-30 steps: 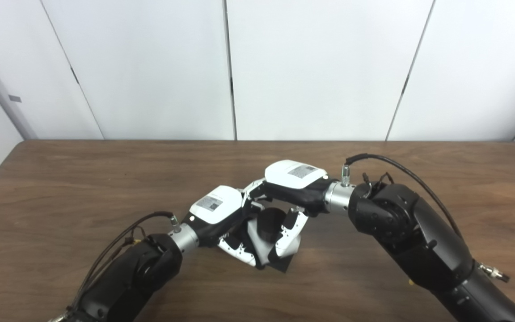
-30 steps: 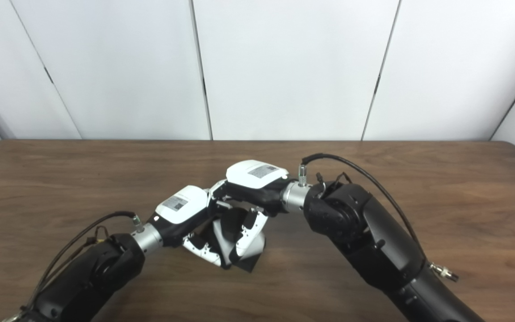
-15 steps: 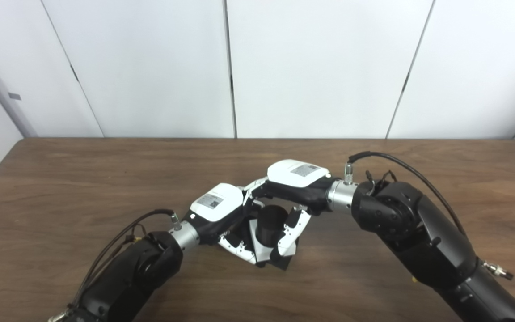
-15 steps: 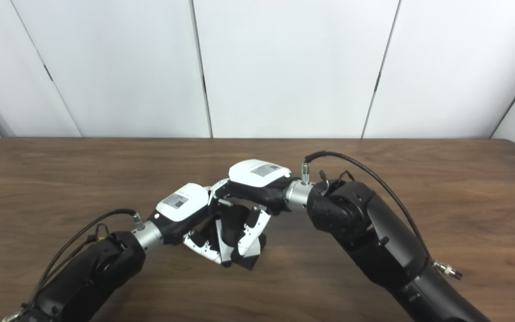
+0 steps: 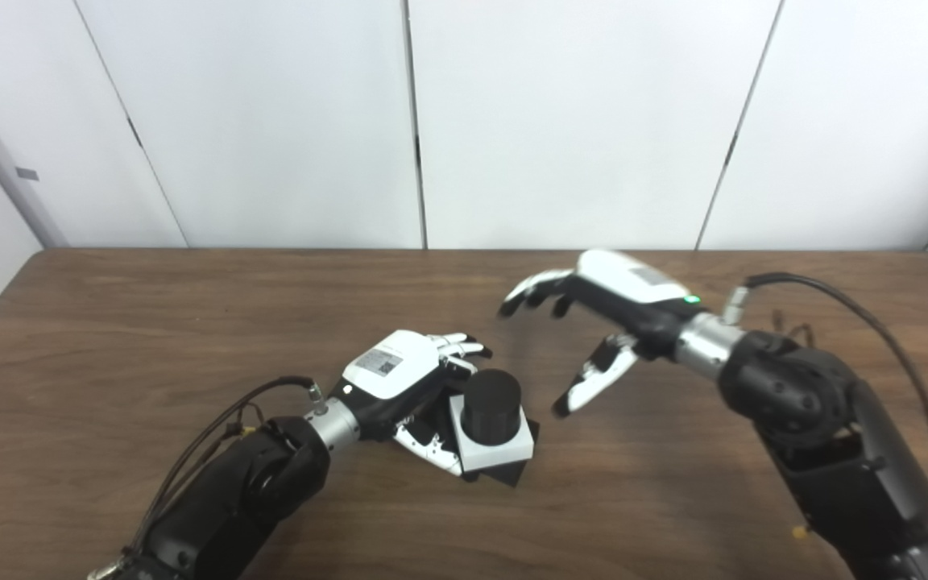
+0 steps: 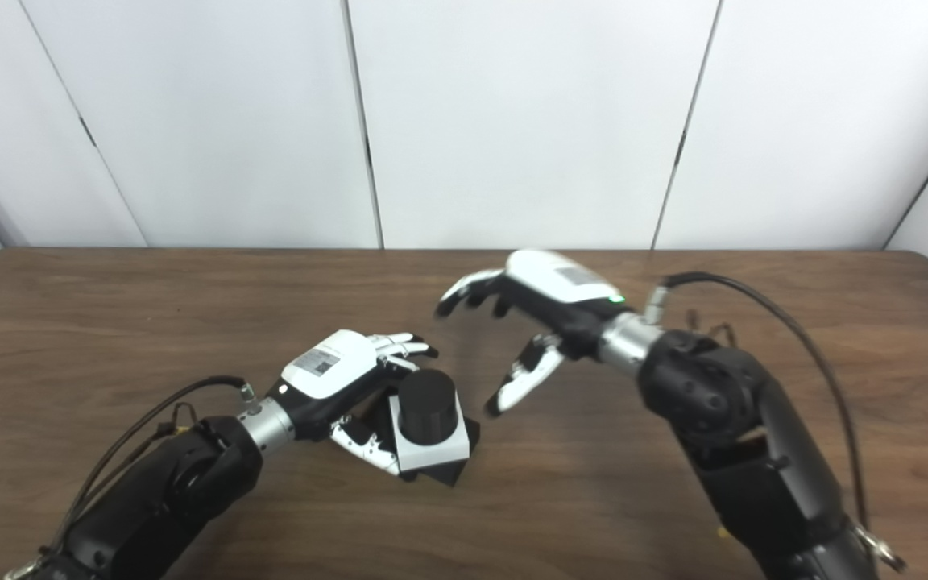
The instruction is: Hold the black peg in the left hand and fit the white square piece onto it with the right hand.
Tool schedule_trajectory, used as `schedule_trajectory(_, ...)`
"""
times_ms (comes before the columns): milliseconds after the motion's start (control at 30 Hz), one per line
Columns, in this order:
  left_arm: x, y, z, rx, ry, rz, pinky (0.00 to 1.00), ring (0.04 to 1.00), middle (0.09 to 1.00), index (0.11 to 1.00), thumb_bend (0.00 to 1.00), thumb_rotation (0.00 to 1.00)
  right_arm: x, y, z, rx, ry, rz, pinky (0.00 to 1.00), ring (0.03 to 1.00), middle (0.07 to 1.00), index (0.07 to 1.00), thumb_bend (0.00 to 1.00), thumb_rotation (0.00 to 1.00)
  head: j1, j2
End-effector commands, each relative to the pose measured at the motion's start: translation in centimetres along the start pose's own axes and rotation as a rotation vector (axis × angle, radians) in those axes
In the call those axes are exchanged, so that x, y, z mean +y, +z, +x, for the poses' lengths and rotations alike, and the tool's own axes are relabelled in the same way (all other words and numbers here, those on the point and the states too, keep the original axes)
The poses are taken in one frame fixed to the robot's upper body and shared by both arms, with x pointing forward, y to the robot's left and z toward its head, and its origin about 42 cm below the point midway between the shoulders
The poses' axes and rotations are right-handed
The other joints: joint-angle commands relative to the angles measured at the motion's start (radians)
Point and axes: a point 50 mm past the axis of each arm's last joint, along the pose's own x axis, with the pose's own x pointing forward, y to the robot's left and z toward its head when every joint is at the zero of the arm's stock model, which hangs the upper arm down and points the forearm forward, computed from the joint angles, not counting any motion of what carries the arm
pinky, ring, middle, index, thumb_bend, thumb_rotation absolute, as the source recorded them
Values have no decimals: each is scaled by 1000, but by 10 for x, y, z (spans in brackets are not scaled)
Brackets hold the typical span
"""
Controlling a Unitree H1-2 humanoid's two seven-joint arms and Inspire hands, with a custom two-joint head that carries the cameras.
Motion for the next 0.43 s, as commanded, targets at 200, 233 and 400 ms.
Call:
schedule_trajectory(200,-22,-2,-4,21,-132,32,852,918,894,487,523,73,-5,-32,-32,80,-177,158,670,767,796,762,648,88,-2,1)
schedule_trajectory(233,-21,-2,-4,26,-132,32,857,923,896,488,523,74,-1,-36,-36,93,-196,179,661,763,795,766,643,99,-2,1)
schedule_trajectory(400,-18,-2,-4,54,-119,39,870,926,901,490,523,73,18,-51,-53,140,-266,284,668,761,809,788,726,121,-3,-5)
